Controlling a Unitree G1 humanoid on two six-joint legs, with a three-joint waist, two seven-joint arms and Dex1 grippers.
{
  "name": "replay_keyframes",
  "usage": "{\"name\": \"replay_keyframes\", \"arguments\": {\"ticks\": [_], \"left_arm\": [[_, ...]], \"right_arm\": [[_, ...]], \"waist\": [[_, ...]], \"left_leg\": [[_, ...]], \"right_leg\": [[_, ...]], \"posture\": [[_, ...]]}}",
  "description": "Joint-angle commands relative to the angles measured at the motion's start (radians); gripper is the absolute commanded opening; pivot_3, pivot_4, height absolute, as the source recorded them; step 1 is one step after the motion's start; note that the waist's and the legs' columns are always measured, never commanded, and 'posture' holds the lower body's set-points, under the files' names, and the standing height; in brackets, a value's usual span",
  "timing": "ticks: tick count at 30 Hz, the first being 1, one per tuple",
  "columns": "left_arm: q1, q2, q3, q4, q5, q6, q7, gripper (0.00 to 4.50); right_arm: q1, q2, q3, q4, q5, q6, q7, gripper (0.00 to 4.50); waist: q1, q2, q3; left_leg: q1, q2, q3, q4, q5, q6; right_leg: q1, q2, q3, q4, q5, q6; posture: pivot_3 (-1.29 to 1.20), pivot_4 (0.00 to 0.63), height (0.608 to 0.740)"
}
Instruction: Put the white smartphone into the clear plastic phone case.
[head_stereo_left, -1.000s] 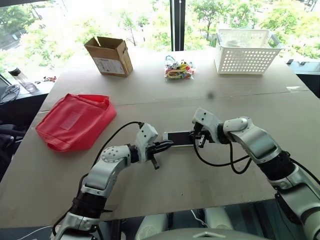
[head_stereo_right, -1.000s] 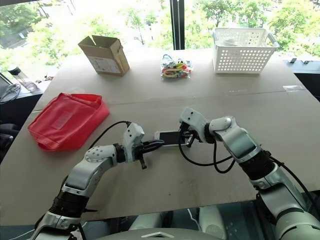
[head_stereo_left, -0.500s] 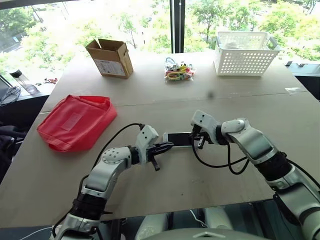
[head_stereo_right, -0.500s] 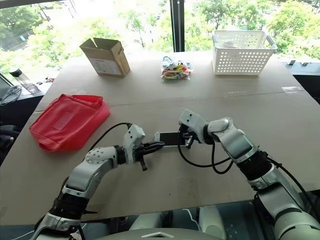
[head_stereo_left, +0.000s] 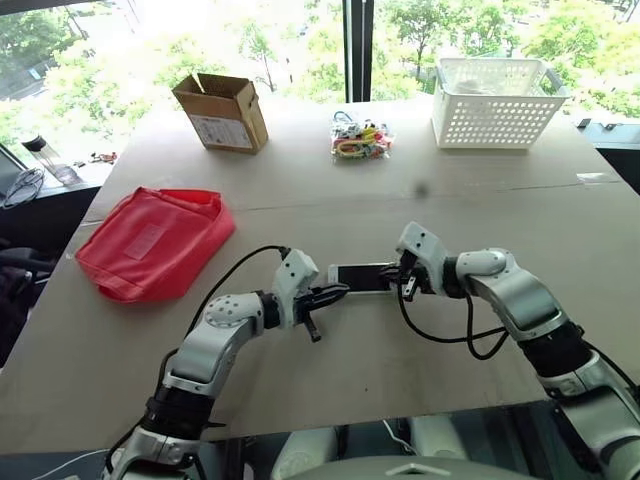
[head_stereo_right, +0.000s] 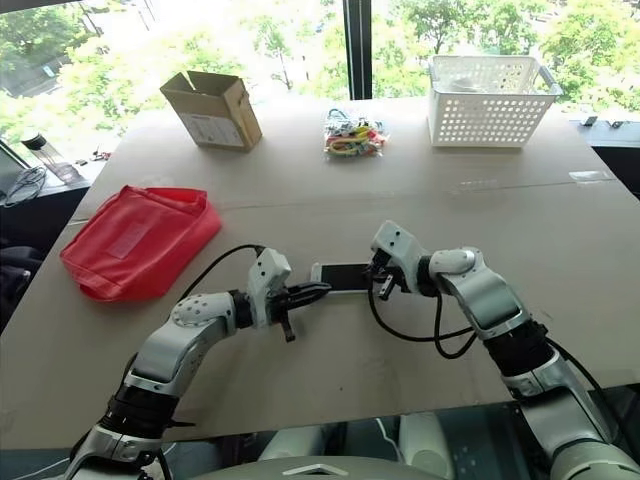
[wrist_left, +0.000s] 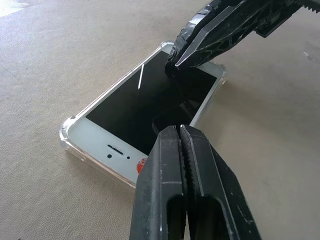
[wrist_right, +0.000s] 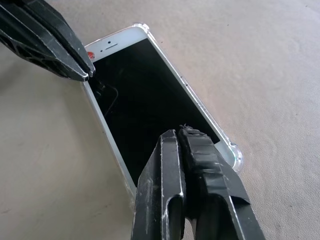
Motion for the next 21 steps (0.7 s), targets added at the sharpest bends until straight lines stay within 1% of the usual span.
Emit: {"name": "replay_keyframes", "arguments": {"ticks": [1, 4, 7, 8, 10, 11, 14, 15, 18, 19, 21], "left_arm": [[-0.002, -0.039, 0.083, -0.051, -0.066, -0.036, 0.032, 0.1], [-0.016, -0.074, 0.138, -0.061, -0.099, -0.05, 0.07, 0.1], [-0.043, -0.106, 0.2, -0.053, -0.127, -0.06, 0.12, 0.0], [-0.053, -0.115, 0.221, -0.051, -0.135, -0.063, 0.14, 0.0], [-0.071, -0.13, 0.256, -0.047, -0.146, -0.074, 0.17, 0.54], [-0.078, -0.137, 0.272, -0.046, -0.151, -0.075, 0.188, 0.9], [-0.083, -0.144, 0.303, -0.05, -0.157, -0.072, 0.229, 2.32], [-0.077, -0.144, 0.315, -0.064, -0.165, -0.064, 0.245, 2.89], [-0.044, -0.137, 0.34, -0.111, -0.184, -0.037, 0.276, 4.33], [-0.025, -0.132, 0.348, -0.132, -0.187, -0.028, 0.287, 4.43], [0.012, -0.123, 0.364, -0.171, -0.189, -0.013, 0.311, 4.43]], "right_arm": [[0.024, 0.018, -0.146, -0.032, 0.032, -0.097, -0.078, 0.0], [0.018, 0.038, -0.234, -0.032, 0.05, -0.145, -0.134, 0.0], [0.02, 0.042, -0.291, -0.053, 0.06, -0.178, -0.171, 0.85], [0.021, 0.042, -0.302, -0.062, 0.064, -0.185, -0.176, 1.28], [0.025, 0.04, -0.311, -0.078, 0.065, -0.198, -0.181, 2.27], [0.029, 0.038, -0.317, -0.09, 0.07, -0.2, -0.181, 2.84], [0.052, 0.027, -0.335, -0.134, 0.089, -0.197, -0.179, 4.23], [0.069, 0.018, -0.345, -0.158, 0.098, -0.191, -0.177, 4.5], [0.129, -0.008, -0.371, -0.219, 0.119, -0.182, -0.172, 4.5], [0.153, -0.016, -0.385, -0.241, 0.127, -0.178, -0.174, 4.5], [0.201, -0.028, -0.409, -0.289, 0.149, -0.165, -0.18, 4.5]], "waist": [[0.002, 0.0, 0.004], [0.002, 0.0, 0.005], [0.002, 0.0, 0.006], [0.002, 0.0, 0.006], [0.001, 0.0, 0.007], [0.0, 0.0, 0.007], [0.0, 0.0, 0.007], [0.001, 0.0, 0.007], [0.003, 0.0, 0.007], [0.004, 0.0, 0.007], [0.005, 0.0, 0.007]], "left_leg": [[-0.002, 0.0, 0.0, 0.0, 0.0, 0.0], [-0.019, 0.0, 0.0, 0.002, 0.004, -0.005], [-0.02, 0.0, 0.0, 0.001, 0.004, -0.005], [-0.02, 0.0, 0.0, 0.001, 0.004, -0.005], [-0.021, 0.0, 0.0, 0.001, 0.004, -0.004], [-0.021, 0.0, 0.0, 0.001, 0.004, -0.004], [-0.023, 0.0, 0.0, 0.001, 0.004, -0.004], [-0.024, 0.0, 0.0, 0.001, 0.004, -0.004], [-0.029, 0.0, 0.0, 0.002, 0.004, -0.004], [-0.03, 0.0, 0.0, 0.003, 0.004, -0.004], [-0.031, 0.0, 0.0, 0.003, 0.004, -0.004]], "right_leg": [[-0.003, 0.0, 0.0, 0.0, 0.0, 0.0], [-0.018, 0.0, 0.0, 0.001, 0.004, -0.007], [-0.02, -0.001, 0.0, 0.001, 0.005, -0.007], [-0.02, -0.001, 0.0, 0.0, 0.005, -0.007], [-0.02, -0.001, 0.0, -0.001, 0.005, -0.007], [-0.021, -0.001, 0.0, -0.001, 0.005, -0.007], [-0.023, -0.001, 0.001, -0.001, 0.005, -0.007], [-0.024, -0.001, 0.001, -0.001, 0.005, -0.007], [-0.027, 0.0, 0.0, 0.0, 0.005, -0.007], [-0.028, 0.0, 0.0, 0.0, 0.005, -0.007], [-0.03, -0.001, 0.001, 0.0, 0.005, -0.007]], "posture": [[0.0, 0.15, 0.74], [0.0, 0.15, 0.74], [0.0, 0.15, 0.74], [0.0, 0.15, 0.74], [0.0, 0.15, 0.74], [0.0, 0.15, 0.74], [0.0, 0.15, 0.74], [0.0, 0.15, 0.74], [0.0, 0.15, 0.74], [0.0, 0.15, 0.74], [0.0, 0.15, 0.74]]}}
